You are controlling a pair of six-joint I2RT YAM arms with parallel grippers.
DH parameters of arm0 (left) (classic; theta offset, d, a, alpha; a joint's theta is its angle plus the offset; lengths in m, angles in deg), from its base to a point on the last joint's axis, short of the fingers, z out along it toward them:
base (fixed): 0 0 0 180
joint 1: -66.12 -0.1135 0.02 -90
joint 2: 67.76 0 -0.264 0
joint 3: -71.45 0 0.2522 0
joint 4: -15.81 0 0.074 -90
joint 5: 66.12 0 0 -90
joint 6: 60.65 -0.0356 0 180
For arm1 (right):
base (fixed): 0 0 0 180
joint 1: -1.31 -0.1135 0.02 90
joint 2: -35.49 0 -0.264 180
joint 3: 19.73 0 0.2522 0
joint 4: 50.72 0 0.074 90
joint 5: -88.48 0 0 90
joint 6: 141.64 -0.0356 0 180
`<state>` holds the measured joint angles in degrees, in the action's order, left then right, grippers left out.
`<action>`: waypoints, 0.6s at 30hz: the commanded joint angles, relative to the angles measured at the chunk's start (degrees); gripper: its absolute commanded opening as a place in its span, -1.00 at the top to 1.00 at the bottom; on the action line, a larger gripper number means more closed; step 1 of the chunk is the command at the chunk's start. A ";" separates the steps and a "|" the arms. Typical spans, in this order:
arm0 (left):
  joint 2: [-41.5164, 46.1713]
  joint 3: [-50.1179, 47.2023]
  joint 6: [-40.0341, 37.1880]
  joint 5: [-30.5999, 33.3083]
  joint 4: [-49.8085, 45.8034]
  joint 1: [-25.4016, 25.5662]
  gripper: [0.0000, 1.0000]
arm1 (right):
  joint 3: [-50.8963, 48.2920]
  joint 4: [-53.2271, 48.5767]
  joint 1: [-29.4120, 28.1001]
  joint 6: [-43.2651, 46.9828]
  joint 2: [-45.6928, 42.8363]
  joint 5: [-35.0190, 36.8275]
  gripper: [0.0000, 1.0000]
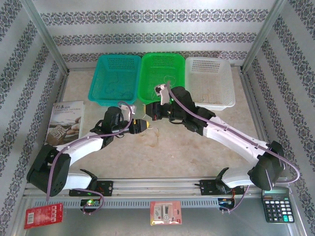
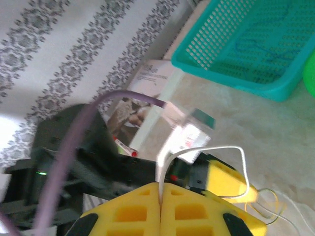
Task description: Untangle the cables
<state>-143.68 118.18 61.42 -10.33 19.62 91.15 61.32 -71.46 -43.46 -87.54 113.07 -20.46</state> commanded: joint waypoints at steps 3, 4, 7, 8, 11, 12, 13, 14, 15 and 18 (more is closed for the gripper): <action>-2.05 -1.25 1.18 0.24 8.57 0.93 0.06 | 5.94 3.82 0.02 -1.83 -3.21 -1.79 1.00; -2.56 -1.79 1.40 0.23 9.29 0.91 0.09 | 6.82 4.22 0.16 -2.14 -3.40 -2.02 1.00; -3.69 -2.88 1.85 0.14 11.07 0.91 0.19 | 9.02 5.35 0.56 -2.85 -3.71 -2.50 1.00; -4.09 -3.20 2.15 0.11 11.62 0.95 0.23 | 9.69 5.63 0.78 -2.94 -3.74 -2.51 1.00; -5.00 -4.28 3.05 -0.04 13.59 0.96 0.25 | 12.01 6.01 1.68 -2.82 -3.61 -2.25 1.00; -5.18 -4.63 3.32 0.03 14.19 0.91 0.26 | 12.86 5.99 2.09 -2.76 -3.42 -2.16 1.00; -5.37 -4.88 3.63 -0.05 14.67 0.91 0.26 | 13.63 5.99 2.55 -2.57 -3.24 -2.01 1.00; -5.38 -5.04 3.74 0.02 14.95 0.91 0.26 | 14.27 6.09 3.01 -2.68 -3.07 -2.07 1.00; -5.48 -5.30 3.86 0.04 15.13 0.89 0.27 | 15.02 6.12 3.60 -2.75 -2.96 -2.13 1.00; -5.39 -5.72 4.14 0.17 15.49 0.92 0.34 | 17.14 6.77 4.93 -3.32 -2.23 -2.94 1.00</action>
<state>-148.81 113.16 64.70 -10.33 30.76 91.26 75.64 -67.18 -39.33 -89.70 110.42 -22.06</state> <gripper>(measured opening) 0.338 0.056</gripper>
